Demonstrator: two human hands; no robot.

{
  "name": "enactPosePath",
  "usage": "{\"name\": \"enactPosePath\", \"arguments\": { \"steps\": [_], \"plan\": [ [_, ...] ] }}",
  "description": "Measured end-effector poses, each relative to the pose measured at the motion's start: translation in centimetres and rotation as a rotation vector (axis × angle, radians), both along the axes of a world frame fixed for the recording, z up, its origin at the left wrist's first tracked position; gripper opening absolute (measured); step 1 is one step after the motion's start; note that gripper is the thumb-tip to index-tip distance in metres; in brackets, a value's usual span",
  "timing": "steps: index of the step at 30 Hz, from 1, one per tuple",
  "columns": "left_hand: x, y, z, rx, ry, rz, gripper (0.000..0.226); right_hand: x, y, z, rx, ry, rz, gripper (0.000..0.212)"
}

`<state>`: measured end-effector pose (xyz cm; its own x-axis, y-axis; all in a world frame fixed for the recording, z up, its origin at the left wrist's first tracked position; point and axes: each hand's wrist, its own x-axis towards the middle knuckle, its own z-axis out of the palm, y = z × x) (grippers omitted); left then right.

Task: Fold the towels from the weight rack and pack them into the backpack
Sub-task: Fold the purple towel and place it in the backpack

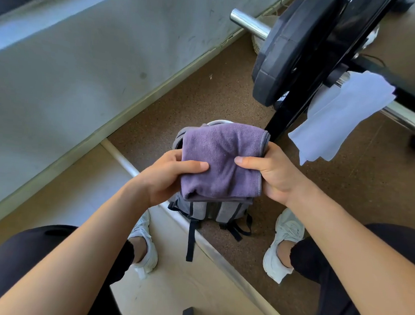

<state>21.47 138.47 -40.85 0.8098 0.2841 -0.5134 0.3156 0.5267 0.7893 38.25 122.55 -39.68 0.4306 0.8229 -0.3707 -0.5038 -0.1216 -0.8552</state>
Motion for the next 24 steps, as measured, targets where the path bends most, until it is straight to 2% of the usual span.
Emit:
{"name": "enactPosePath", "arguments": {
  "steps": [6,14,20,23,24],
  "plan": [
    [0.2,0.3,-0.5,0.113,-0.113,0.148,0.041,0.3,-0.6,0.4,-0.051,-0.07,0.207,0.058],
    [-0.1,1.2,-0.1,0.096,-0.23,0.127,0.047,1.0,-0.5,0.6,0.05,-0.025,0.158,0.055],
    [0.0,1.5,0.3,-0.045,-0.292,0.119,0.038,1.2,-0.4,0.6,0.169,-0.003,0.182,0.032],
    [0.1,1.8,0.5,-0.141,-0.259,0.093,0.019,1.0,-0.3,0.5,0.167,-0.075,0.204,0.043],
    [0.1,1.7,0.8,-0.181,-0.245,0.094,0.02,0.9,-0.3,0.5,0.161,-0.13,0.197,0.045]
  ]
}}
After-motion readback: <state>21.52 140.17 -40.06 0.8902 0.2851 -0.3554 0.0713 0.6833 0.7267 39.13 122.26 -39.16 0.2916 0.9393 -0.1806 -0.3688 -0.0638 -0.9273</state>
